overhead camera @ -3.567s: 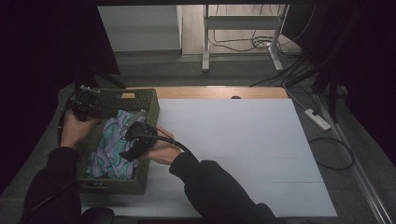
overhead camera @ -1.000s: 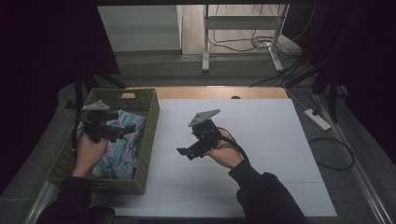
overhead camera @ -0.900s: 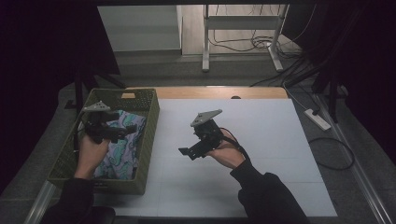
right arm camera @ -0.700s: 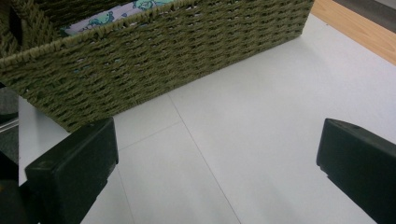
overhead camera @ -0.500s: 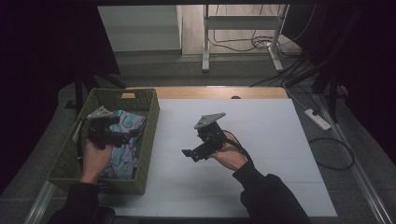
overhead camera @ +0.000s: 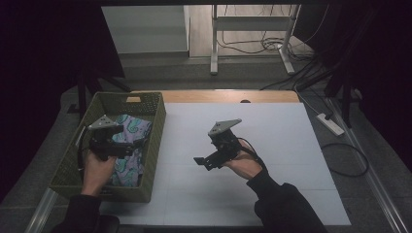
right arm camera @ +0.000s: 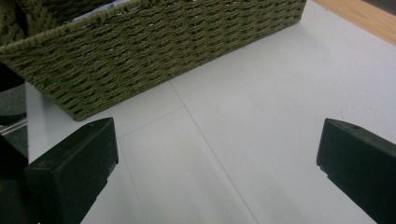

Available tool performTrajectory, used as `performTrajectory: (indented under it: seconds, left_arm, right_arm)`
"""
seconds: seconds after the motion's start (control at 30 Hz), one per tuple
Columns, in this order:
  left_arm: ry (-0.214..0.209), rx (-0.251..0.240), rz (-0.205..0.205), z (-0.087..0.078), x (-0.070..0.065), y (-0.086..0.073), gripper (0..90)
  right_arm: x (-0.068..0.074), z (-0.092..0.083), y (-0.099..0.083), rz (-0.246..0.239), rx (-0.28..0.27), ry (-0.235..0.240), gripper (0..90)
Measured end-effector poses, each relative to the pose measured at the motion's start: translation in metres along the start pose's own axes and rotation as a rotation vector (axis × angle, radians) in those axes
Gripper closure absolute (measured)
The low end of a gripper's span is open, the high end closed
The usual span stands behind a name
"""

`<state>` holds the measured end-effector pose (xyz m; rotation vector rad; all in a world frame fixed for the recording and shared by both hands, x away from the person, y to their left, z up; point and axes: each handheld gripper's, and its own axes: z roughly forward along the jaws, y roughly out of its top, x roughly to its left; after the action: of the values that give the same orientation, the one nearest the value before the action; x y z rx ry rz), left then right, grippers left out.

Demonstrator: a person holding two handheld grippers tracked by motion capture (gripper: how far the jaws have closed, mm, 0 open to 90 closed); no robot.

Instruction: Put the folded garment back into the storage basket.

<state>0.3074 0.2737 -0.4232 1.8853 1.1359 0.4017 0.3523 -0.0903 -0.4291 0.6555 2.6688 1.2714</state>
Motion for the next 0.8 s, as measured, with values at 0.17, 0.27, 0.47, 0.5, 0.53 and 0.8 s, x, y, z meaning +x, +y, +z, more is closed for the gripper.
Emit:
performTrajectory:
  seconds: [0.17,0.27,0.47,0.5,0.53,0.8]
  left_arm:
    - [-0.005,0.010,0.017,-0.001,-0.003,-0.002,0.0]
    - [-0.016,0.020,0.028,-0.002,-0.004,-0.003,0.0]
    - [-0.032,0.023,0.033,-0.004,-0.006,-0.005,0.0]
    - [-0.031,0.024,0.035,-0.004,-0.006,-0.005,0.0]
    - [-0.030,0.026,0.035,-0.005,-0.007,-0.006,0.0]
    - [-0.019,0.042,0.039,-0.005,-0.010,-0.010,0.0]
  right_arm:
    - [-0.001,-0.005,-0.003,0.002,-0.005,-0.006,0.0]
    - [-0.001,-0.008,-0.006,0.004,-0.006,-0.014,0.0]
    - [-0.003,-0.015,-0.010,0.025,-0.005,-0.019,0.0]
    - [-0.003,-0.016,-0.011,0.029,-0.007,-0.018,0.0]
    - [-0.003,-0.017,-0.011,0.029,-0.006,-0.020,0.0]
    - [-0.006,-0.028,-0.018,0.033,-0.017,-0.035,0.0]
